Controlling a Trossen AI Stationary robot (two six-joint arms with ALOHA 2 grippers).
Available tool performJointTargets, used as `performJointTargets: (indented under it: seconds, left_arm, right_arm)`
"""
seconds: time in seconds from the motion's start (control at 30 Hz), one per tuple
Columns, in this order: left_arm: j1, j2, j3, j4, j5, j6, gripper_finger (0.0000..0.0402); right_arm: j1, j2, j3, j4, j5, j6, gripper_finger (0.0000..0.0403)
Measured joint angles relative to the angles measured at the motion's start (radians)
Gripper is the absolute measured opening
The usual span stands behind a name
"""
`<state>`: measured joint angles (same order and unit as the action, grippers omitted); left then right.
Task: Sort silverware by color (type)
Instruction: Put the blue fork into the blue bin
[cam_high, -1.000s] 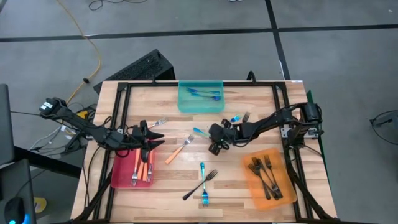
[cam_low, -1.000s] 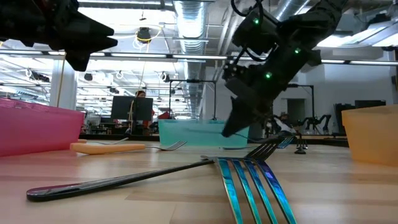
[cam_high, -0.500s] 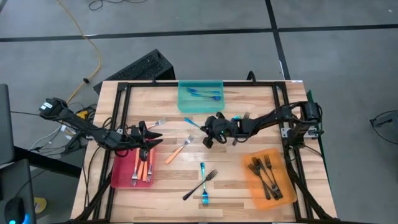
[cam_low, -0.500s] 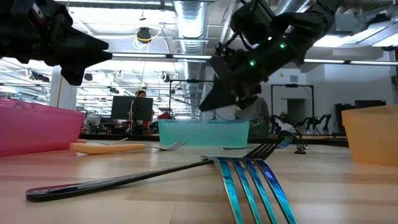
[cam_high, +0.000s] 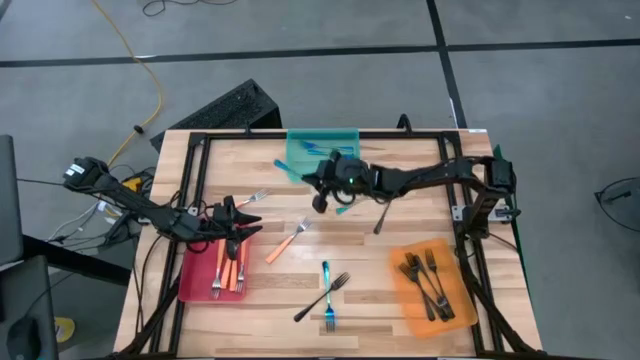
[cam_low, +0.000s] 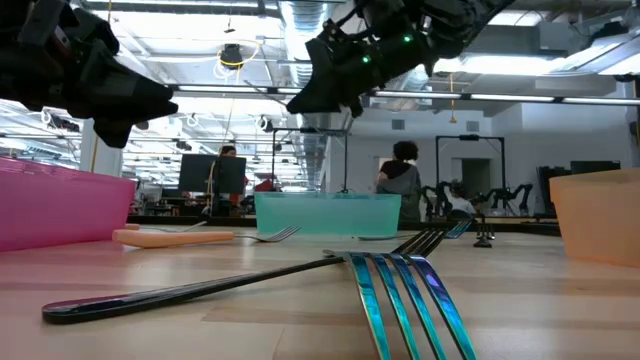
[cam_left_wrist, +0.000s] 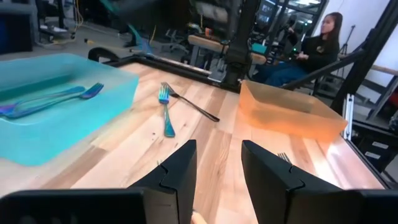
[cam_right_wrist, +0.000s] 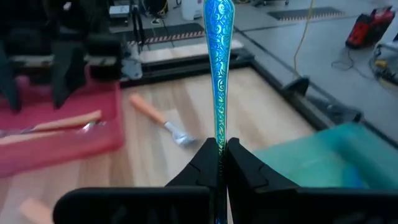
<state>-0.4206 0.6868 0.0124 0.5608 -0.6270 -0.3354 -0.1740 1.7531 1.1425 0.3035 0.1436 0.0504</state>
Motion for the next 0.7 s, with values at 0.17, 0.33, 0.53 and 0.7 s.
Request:
performJointTargets:
  seconds: [0.17,0.33,0.53,0.7]
  left_arm:
    - [0.000,0.000,0.000,-0.004,-0.006,-0.003,0.0112]
    - [0.000,0.000,0.000,-0.006,-0.008,-0.004,0.0112]
    - [0.000,0.000,0.000,-0.036,-0.024,-0.017,0.0112]
    - [0.000,0.000,0.000,-0.049,-0.043,-0.021,0.0112]
  right_arm:
    - [-0.085,0.000,0.084,-0.059,-0.087,-0.044,0.0034]
    - [-0.166,0.001,0.111,-0.098,-0.123,-0.078,0.0034]
    - [-0.239,0.002,0.111,-0.147,-0.161,-0.160,0.0034]
    - [-0.274,0.002,0.111,-0.142,-0.229,-0.288,0.0034]
